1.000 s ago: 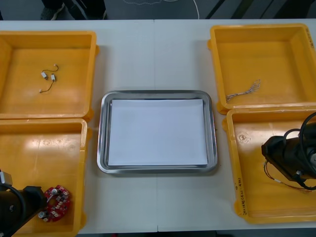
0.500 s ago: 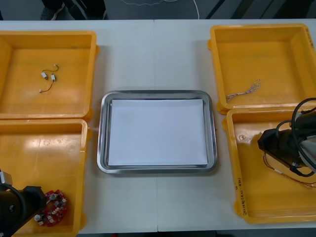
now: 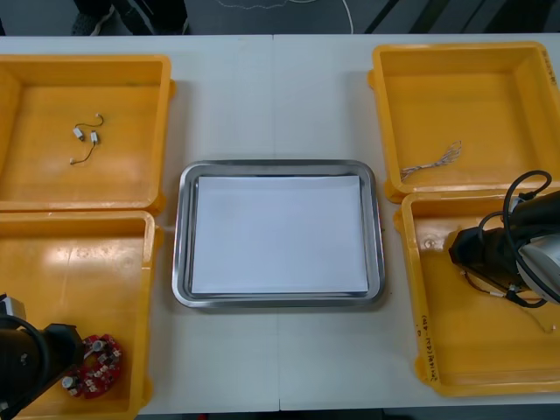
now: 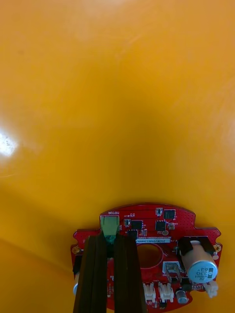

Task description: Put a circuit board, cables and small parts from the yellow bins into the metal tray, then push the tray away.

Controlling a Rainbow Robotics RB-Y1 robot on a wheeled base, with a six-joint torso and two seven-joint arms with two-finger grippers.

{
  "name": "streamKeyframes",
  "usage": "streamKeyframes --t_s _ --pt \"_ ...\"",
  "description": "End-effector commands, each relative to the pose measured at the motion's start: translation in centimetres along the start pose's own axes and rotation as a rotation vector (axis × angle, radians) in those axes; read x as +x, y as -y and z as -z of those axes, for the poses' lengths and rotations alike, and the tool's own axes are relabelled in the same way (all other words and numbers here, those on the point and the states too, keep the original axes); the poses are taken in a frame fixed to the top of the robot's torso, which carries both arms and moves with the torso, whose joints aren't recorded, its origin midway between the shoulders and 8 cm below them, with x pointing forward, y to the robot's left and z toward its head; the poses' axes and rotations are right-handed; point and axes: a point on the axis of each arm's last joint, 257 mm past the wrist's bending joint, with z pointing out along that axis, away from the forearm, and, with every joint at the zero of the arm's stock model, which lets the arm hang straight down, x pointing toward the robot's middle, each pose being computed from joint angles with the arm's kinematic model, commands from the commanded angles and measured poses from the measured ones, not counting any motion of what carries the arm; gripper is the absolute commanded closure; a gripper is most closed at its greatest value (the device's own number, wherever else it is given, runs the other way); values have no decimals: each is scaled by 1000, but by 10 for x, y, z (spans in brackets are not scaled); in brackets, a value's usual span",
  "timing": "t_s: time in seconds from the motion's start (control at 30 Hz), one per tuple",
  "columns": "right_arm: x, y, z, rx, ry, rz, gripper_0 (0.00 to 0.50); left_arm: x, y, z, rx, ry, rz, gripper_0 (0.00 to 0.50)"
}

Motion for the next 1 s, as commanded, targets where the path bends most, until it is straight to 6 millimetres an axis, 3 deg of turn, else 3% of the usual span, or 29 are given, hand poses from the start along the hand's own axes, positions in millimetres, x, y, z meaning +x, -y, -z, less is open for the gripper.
streamKeyframes --t_s 0.03,0.07,0.1,0.13,0.17,0.2,0.23,0.47,0.7,0.73,1.0 --pt "-1 -5 4 3 -6 50 242 -21 19 17 18 37 -59 500" --pt "-1 -3 4 8 -8 52 162 -22 18 19 12 33 -63 500" --pt "0 -2 4 12 -11 54 125 -23 18 20 11 36 -64 500" --pt "0 1 5 21 -15 60 51 -25 17 21 4 37 -67 500" --pt "0 1 5 21 -15 60 51 -25 17 21 4 37 -67 500" --pt "0 3 5 27 -18 68 9 -27 16 23 4 42 -67 500" --pt "-1 5 6 31 -19 75 0 -28 16 24 5 47 -67 500" --pt "-7 9 26 18 -53 152 0 -35 15 40 -5 65 -88 500" --pt "-13 15 51 16 -78 348 0 -45 15 72 -8 108 -105 500" --pt "-17 19 56 29 -71 450 0 -49 17 86 -2 127 -117 500" --pt "-23 39 61 64 -70 847 0 -59 26 130 -8 164 -208 500"
